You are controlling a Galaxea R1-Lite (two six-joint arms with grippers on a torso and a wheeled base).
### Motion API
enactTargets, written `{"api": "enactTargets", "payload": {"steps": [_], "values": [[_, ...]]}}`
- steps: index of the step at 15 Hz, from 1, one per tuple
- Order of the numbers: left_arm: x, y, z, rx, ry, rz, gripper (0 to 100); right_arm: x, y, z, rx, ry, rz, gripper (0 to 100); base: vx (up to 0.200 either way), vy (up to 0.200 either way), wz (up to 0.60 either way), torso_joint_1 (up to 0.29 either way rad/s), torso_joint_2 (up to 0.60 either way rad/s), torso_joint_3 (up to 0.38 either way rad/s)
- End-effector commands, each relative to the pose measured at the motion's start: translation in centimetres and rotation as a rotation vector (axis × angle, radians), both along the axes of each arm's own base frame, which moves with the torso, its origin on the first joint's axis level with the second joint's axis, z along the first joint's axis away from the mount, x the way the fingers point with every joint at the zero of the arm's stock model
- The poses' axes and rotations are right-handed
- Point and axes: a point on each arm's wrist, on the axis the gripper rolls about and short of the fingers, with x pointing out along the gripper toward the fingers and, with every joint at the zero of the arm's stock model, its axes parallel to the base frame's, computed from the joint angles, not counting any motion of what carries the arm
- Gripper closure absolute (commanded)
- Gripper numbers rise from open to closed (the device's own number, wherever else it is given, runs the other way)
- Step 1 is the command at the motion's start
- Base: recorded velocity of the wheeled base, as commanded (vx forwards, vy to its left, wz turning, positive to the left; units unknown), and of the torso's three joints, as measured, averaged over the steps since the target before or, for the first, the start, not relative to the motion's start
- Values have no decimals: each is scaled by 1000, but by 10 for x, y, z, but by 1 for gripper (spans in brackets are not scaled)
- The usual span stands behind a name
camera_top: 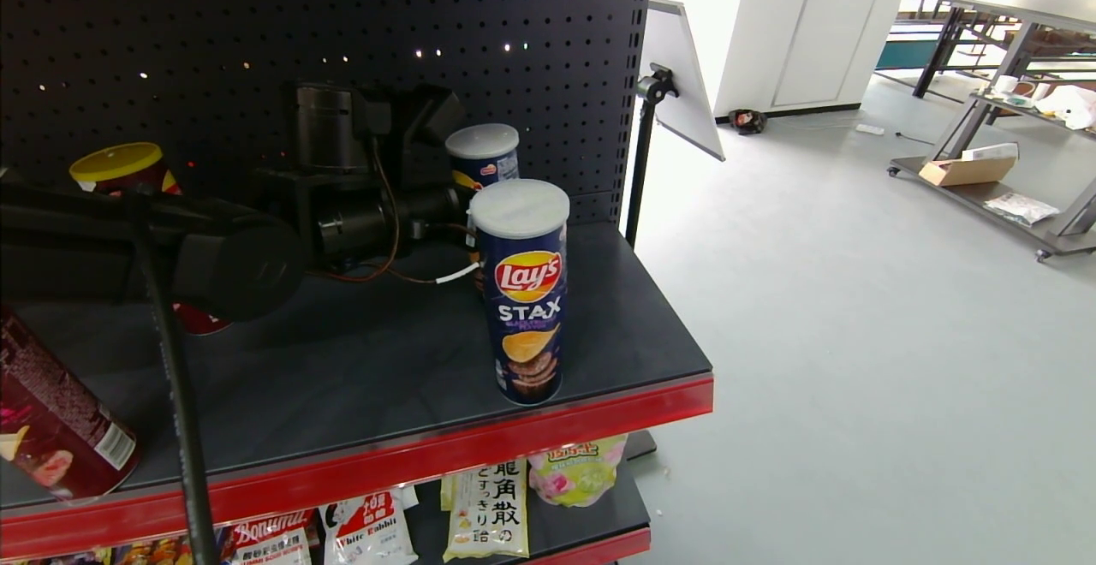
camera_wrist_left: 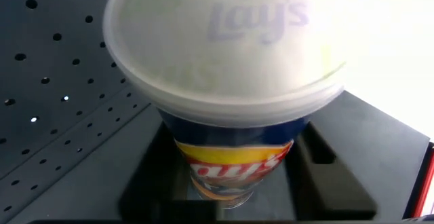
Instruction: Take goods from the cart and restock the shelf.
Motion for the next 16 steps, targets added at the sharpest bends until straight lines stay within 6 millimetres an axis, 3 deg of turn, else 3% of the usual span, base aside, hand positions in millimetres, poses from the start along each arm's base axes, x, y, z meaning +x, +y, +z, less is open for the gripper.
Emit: {"api": "enactTargets", "payload": {"steps": [1,9,15,16], "values": [[0,0,0,1,-1,-1,0,0,0,0,0,1,1,0,0,0,0,0,0,0],[-7,8,7,2,-14,12,0,0,0,0,0,1,1,0,0,0,0,0,0,0],[-60,39,15,41,51,63,0,0,0,0,0,1,1,0,0,0,0,0,0,0],[-85,51,18,47,55,76,0,0,0,0,0,1,1,0,0,0,0,0,0,0]]}}
